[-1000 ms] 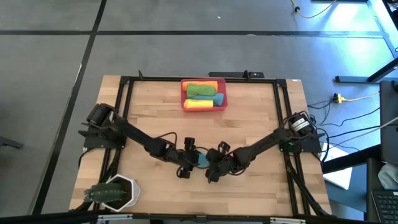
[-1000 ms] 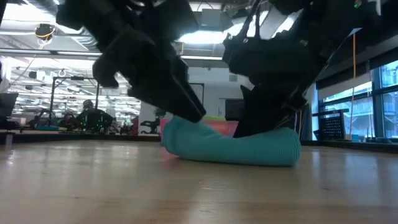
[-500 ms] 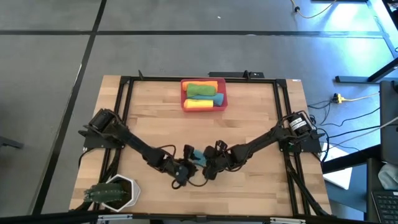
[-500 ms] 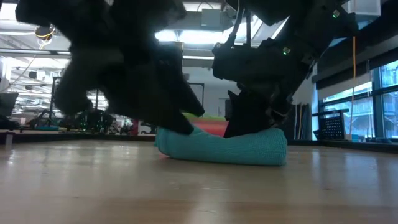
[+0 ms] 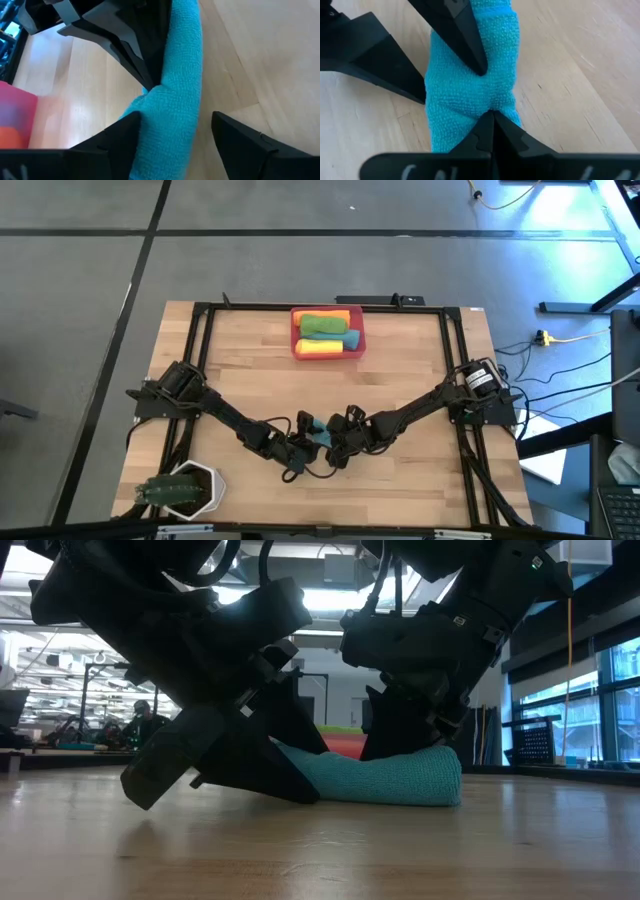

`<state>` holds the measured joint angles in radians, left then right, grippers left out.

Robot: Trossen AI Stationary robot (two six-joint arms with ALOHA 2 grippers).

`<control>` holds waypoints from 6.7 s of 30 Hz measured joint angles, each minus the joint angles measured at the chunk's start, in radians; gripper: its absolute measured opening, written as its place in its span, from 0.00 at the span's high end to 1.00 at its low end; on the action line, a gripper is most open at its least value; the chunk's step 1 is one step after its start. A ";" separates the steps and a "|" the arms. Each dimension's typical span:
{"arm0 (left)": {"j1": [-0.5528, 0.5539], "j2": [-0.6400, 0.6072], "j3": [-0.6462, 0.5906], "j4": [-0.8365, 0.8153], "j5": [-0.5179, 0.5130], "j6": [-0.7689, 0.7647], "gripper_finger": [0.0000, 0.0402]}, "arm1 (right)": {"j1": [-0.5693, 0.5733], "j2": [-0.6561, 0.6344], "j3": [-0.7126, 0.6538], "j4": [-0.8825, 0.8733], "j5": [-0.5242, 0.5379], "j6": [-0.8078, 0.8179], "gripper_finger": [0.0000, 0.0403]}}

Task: Roll microfiber towels into tight, uniform cylinder then place into a basket
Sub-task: Put the blue microfiber cloth into the red bin, then return to Home Position

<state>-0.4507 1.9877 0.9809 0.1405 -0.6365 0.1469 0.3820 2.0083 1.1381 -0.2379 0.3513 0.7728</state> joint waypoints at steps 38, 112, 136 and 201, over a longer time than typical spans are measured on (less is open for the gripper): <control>0.067 -0.076 -0.005 -0.097 0.141 -0.119 0.99 | 0.145 -0.301 -0.004 -0.162 0.357 -0.072 0.98; 0.779 -0.455 -0.004 -0.281 0.413 0.083 0.58 | 0.138 -0.327 -0.002 -0.322 0.468 -0.144 0.95; 0.539 -1.194 -0.144 -0.366 0.652 -0.113 0.73 | -0.022 -0.663 -0.002 -0.005 -0.068 -0.804 0.95; 0.467 -1.983 -0.973 -0.039 0.647 -0.272 0.73 | -0.519 -1.577 -1.132 0.667 -0.400 -0.769 0.99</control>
<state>0.0161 0.0051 0.0078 0.1016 0.0101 -0.1252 -0.1368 0.4313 0.0063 0.4292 -0.0484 0.0039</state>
